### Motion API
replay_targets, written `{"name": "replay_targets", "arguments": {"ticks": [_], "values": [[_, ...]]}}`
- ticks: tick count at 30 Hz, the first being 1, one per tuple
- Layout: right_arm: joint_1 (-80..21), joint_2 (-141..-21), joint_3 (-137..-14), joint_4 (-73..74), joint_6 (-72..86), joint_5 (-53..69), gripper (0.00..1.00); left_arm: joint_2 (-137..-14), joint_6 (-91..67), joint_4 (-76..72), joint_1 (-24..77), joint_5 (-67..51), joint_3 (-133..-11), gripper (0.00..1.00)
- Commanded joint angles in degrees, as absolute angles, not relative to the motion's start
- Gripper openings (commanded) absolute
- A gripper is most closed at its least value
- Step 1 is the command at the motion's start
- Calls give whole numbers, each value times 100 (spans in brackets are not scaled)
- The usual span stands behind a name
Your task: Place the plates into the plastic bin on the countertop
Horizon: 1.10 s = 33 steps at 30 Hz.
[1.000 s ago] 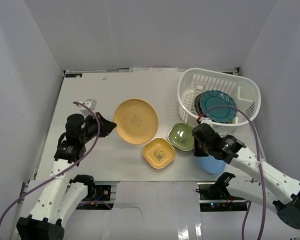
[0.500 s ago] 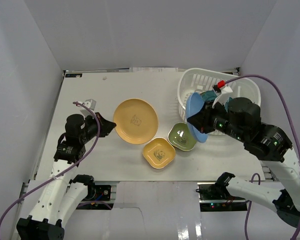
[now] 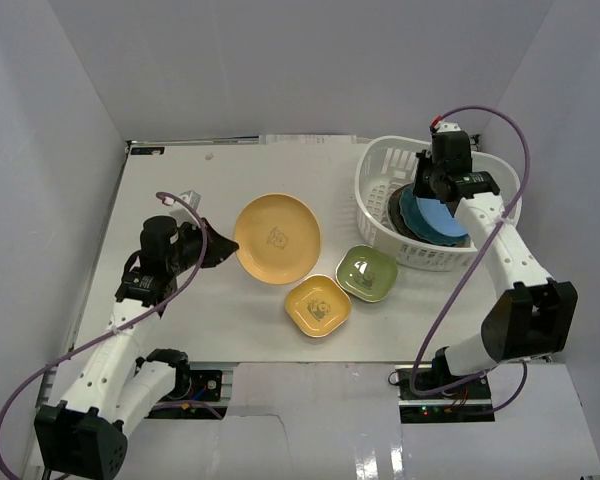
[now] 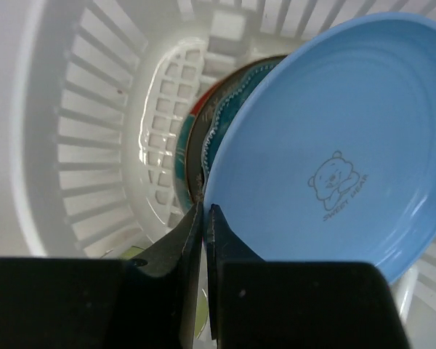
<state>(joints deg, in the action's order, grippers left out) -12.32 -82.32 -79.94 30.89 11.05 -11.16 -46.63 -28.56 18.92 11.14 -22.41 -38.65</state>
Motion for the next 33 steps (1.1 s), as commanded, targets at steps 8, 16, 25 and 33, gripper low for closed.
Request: {"name": "replay_targets", "arguments": {"ticks": [8, 16, 25, 33], "values": [[-914, -8508, -7014, 1705, 1248, 509, 45, -5984, -3234, 1643, 2170, -1890, -5562, 0], [-651, -7270, -7154, 1723, 1608, 361, 98, -7977, -3243, 2039, 3417, -1020, -7722, 0], [-580, -4669, -6243, 1442, 2205, -440, 56, -10088, -3454, 2495, 4077, -475, -10061, 0], [-580, -3508, -5538, 1353, 2593, 940, 25, -12520, -3647, 3339, 4517, -211, -13480, 0]]}}
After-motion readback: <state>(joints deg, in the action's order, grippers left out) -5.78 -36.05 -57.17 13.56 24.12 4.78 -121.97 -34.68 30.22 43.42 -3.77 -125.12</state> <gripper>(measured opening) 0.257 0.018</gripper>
